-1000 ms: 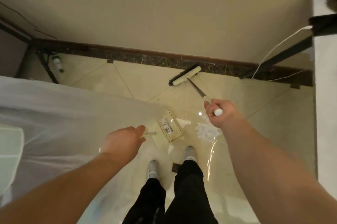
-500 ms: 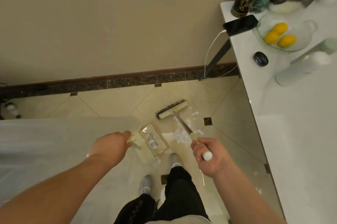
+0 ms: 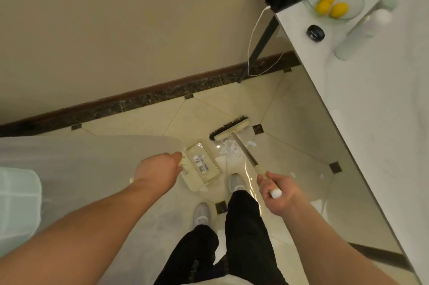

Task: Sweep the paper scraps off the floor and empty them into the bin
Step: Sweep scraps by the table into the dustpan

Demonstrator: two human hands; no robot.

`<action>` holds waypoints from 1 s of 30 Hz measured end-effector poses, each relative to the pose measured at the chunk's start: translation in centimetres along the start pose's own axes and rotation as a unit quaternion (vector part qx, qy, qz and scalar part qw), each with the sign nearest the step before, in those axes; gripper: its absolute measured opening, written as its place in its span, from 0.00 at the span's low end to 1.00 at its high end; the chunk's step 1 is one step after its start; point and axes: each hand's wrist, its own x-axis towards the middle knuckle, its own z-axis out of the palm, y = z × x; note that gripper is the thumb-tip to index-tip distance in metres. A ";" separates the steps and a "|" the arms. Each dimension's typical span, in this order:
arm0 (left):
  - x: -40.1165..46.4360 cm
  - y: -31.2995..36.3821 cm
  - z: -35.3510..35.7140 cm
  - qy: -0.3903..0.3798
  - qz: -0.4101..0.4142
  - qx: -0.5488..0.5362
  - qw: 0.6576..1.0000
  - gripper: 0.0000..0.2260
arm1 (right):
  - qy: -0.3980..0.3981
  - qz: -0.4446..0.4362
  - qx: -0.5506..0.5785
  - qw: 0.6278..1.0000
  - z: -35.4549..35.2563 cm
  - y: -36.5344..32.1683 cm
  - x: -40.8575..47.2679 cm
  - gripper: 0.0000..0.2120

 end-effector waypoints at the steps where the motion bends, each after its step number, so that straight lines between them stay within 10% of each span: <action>1: 0.0 -0.1 0.2 -0.001 0.008 0.001 1.000 0.13 | -0.003 0.003 0.009 1.000 -1.1 0.8 -0.7 0.10; 11: 1.1 1.7 0.6 0.003 0.076 0.037 0.996 0.14 | -0.031 -0.081 0.100 0.991 -8.6 2.9 -8.4 0.12; 20: 2.9 3.9 1.7 0.001 0.116 0.059 0.992 0.14 | 0.277 -0.227 -0.195 0.913 -12.0 -0.3 -6.1 0.08; 25: 3.6 5.3 2.4 -0.005 0.114 0.058 0.992 0.13 | 0.319 -0.182 -0.220 0.904 -15.4 -5.8 -2.2 0.12; 30: 4.0 7.3 2.7 0.025 0.100 0.064 0.993 0.13 | 0.358 -0.162 -0.462 0.795 -14.7 -8.1 0.5 0.07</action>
